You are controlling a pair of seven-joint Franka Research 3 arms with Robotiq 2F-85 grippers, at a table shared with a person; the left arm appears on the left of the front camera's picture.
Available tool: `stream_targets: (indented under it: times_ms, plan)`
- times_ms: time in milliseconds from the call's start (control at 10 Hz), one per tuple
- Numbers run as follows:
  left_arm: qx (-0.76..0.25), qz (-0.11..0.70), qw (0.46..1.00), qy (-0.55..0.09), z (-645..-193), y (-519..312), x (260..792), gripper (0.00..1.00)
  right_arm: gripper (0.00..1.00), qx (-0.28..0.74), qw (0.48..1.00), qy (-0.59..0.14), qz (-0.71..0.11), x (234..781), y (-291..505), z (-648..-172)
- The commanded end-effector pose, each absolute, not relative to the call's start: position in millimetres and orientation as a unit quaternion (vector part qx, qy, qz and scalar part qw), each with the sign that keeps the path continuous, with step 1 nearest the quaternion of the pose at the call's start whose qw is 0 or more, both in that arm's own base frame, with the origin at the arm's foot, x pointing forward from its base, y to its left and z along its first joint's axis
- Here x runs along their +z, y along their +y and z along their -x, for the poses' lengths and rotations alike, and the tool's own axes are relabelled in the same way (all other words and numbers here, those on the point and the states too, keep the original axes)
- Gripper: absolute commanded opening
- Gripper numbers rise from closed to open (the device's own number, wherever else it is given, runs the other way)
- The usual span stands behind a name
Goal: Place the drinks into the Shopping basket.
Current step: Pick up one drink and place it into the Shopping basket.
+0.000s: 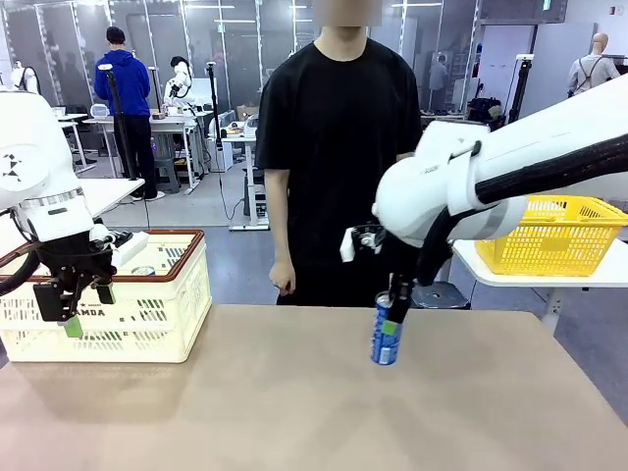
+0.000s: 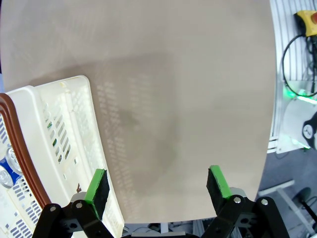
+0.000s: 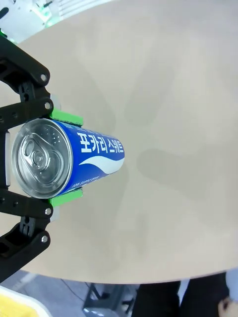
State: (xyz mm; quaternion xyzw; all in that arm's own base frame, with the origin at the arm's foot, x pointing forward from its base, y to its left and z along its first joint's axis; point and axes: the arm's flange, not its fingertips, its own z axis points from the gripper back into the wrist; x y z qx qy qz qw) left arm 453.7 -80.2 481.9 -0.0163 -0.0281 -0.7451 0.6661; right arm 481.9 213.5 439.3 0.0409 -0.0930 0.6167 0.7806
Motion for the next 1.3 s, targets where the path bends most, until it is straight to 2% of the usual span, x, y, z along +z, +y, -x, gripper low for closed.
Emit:
stream_targets:
  times_ms: [0, 400, 1100, 1200]
  plan:
    - [-0.743, 0.014, 0.668, -0.026, -455.3, -80.0, 483.9, 1.00, 0.26, 0.634, 0.765, -0.107, -0.043, 429.7, 240.3, -475.9]
    - [-0.743, 0.014, 0.668, -0.026, -455.3, -80.0, 483.9, 1.00, 0.26, 0.688, 0.721, -0.080, -0.026, 402.7, 304.1, -475.8]
    - [-0.743, 0.014, 0.668, -0.026, -455.3, -80.0, 483.9, 1.00, 0.26, 0.704, 0.706, -0.072, -0.022, 374.2, 322.6, -479.8]
    - [-0.743, 0.014, 0.668, -0.026, -455.3, -80.0, 483.9, 1.00, 0.66, 0.705, 0.706, -0.071, -0.013, 373.5, 323.2, -478.4]
